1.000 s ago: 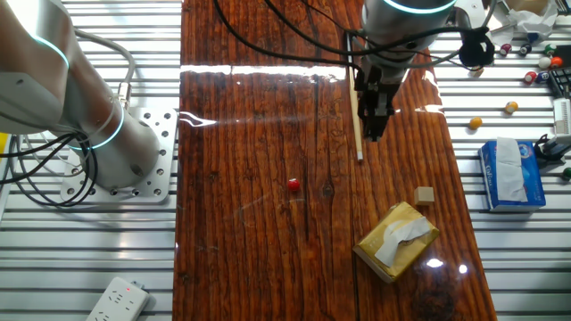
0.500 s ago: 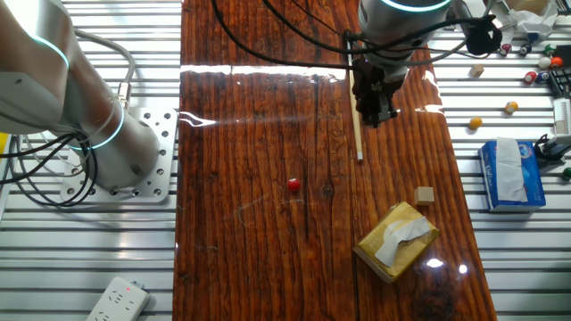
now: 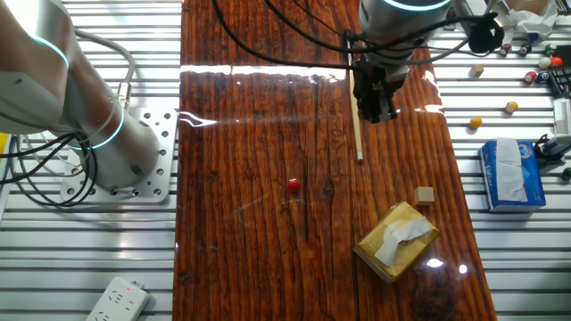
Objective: Hit the pool ball
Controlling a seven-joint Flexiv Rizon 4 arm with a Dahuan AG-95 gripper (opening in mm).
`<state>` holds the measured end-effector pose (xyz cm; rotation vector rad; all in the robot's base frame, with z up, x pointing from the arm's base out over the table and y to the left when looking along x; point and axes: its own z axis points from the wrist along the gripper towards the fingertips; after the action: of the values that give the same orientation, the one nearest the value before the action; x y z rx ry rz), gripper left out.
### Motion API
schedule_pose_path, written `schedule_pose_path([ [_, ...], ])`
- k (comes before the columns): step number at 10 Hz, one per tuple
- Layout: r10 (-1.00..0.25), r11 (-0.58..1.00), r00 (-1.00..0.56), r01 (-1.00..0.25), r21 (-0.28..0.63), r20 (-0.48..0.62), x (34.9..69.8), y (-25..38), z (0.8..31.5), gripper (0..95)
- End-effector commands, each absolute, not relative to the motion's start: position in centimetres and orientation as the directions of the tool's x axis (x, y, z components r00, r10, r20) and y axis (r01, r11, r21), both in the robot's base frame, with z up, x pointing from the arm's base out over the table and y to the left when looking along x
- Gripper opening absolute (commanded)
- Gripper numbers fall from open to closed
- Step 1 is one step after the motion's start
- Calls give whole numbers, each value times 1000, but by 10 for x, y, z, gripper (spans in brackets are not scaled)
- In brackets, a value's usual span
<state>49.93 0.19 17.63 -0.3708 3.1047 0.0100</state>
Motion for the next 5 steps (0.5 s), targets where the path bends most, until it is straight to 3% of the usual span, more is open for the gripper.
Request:
schedule_pose_path([
  [1,-266,964,-964,-266,4,-15,499,3,176,0],
  [3,-278,960,-960,-278,-1,-13,502,9,173,0],
  [5,-375,927,-927,-374,-10,-7,503,14,172,0],
])
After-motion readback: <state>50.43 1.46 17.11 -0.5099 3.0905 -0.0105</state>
